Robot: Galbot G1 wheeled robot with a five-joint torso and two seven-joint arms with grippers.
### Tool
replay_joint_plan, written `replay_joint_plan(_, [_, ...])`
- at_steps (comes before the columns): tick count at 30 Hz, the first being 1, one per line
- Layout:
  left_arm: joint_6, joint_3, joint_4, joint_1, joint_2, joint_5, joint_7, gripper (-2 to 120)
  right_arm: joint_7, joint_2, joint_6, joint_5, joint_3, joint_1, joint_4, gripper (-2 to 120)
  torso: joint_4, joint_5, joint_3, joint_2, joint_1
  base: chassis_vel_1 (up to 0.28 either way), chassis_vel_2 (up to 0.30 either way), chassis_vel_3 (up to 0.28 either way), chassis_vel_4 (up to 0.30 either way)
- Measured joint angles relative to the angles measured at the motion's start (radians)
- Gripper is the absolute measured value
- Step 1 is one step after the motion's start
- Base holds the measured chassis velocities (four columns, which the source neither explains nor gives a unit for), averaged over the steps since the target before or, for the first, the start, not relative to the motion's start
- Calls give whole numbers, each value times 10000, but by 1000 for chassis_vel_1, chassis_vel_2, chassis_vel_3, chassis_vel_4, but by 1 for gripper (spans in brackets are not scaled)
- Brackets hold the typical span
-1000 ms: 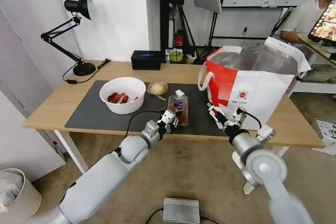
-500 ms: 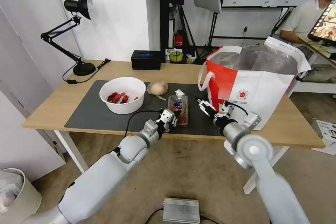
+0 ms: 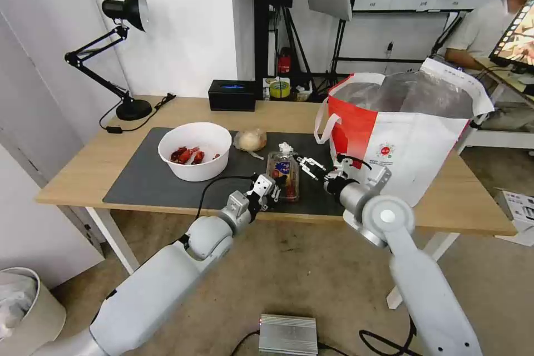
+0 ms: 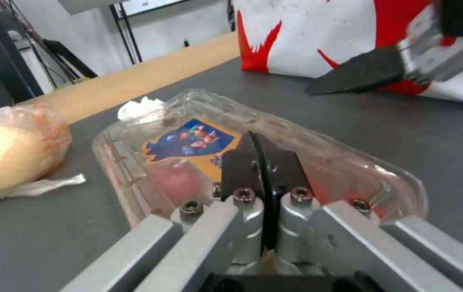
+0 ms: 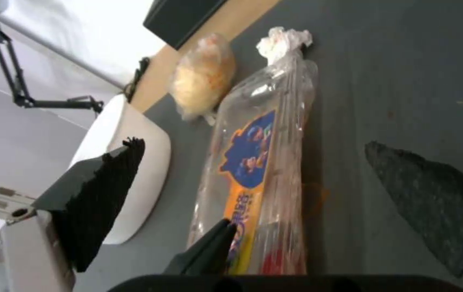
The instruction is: Pick up the trash from the table and place it into the takeout bag.
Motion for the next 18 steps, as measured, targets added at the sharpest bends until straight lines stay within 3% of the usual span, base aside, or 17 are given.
replay_joint_plan(18, [-117,1,14,13,85,3,-12,0,175,591,-282,-90,-408,696,-971,100,0,0,-1,2,0,0,0,0,0])
